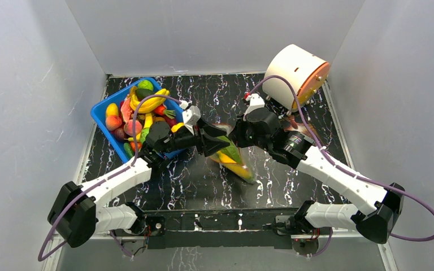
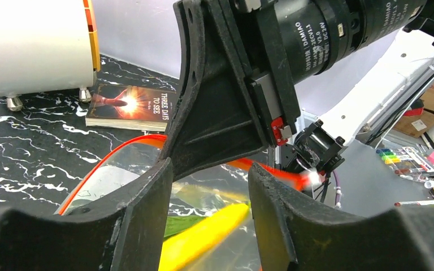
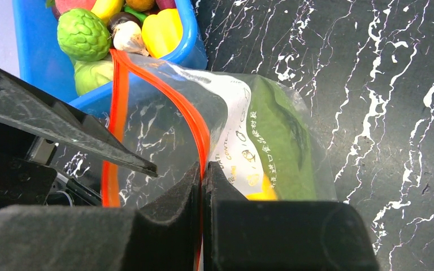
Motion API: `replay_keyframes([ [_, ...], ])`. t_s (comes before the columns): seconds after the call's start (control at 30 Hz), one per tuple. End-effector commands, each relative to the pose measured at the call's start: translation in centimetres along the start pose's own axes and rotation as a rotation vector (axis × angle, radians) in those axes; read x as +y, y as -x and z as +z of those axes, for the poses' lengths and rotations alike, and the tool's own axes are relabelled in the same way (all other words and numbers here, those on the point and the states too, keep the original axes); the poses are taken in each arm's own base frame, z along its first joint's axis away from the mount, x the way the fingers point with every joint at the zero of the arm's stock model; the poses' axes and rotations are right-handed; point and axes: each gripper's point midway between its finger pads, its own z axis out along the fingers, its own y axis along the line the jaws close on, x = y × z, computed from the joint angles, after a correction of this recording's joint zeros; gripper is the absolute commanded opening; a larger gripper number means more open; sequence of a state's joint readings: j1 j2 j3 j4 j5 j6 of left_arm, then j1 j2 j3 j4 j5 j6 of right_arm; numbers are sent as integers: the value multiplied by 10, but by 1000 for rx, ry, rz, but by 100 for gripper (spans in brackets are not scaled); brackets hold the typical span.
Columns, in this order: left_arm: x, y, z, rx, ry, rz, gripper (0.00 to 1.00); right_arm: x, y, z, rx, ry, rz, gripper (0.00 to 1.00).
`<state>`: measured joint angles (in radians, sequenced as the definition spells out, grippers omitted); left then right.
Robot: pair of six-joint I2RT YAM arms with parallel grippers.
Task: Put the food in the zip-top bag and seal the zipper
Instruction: Place the fake fruit in the zipper food storage bag.
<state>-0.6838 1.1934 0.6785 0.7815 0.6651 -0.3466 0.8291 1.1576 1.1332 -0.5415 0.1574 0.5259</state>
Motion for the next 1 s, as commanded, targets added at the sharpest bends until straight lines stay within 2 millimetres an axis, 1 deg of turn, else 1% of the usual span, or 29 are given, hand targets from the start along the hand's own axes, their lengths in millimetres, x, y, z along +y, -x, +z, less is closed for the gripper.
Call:
replay_keyframes([
  [0.0, -11, 24, -7, -44, -5, 111, 51, 17, 37, -15, -116, 61, 27, 0],
  [0.1, -10, 27, -12, -38, 29, 118, 52, 16, 36, -15, -112, 58, 26, 0],
  [0.27, 14, 25, -19, 8, 199, 52, 54, 16, 37, -17, -116, 55, 27, 0],
  [0.37, 30, 21, -27, 46, 313, 22, 55, 15, 36, -17, -115, 53, 25, 0],
  [0.43, 36, 20, -33, 57, 371, 4, 56, 14, 35, -17, -113, 53, 22, 0],
  [0.5, 41, 19, -38, 65, 418, -9, 59, 14, 34, -17, -112, 51, 21, 0],
  [0.57, 49, 23, -45, 71, 490, -26, 64, 13, 33, -17, -111, 51, 18, 0],
  [0.63, 59, 24, -55, 98, 579, -34, 68, 13, 33, -17, -110, 50, 16, 0],
  [0.67, 66, 20, -64, 127, 645, -38, 71, 13, 33, -17, -109, 50, 16, 0],
  [0.7, 70, 22, -70, 141, 687, -30, 75, 13, 33, -18, -111, 49, 14, 0],
  [0.77, 78, 29, -82, 150, 770, -10, 80, 12, 33, -18, -111, 47, 13, 0],
  [0.87, 91, 37, -109, 154, 936, 1, 88, 11, 33, -17, -110, 44, 11, 0],
  [0.97, 98, 41, -130, 176, 1049, 15, 93, 11, 31, -17, -105, 45, 11, 0],
])
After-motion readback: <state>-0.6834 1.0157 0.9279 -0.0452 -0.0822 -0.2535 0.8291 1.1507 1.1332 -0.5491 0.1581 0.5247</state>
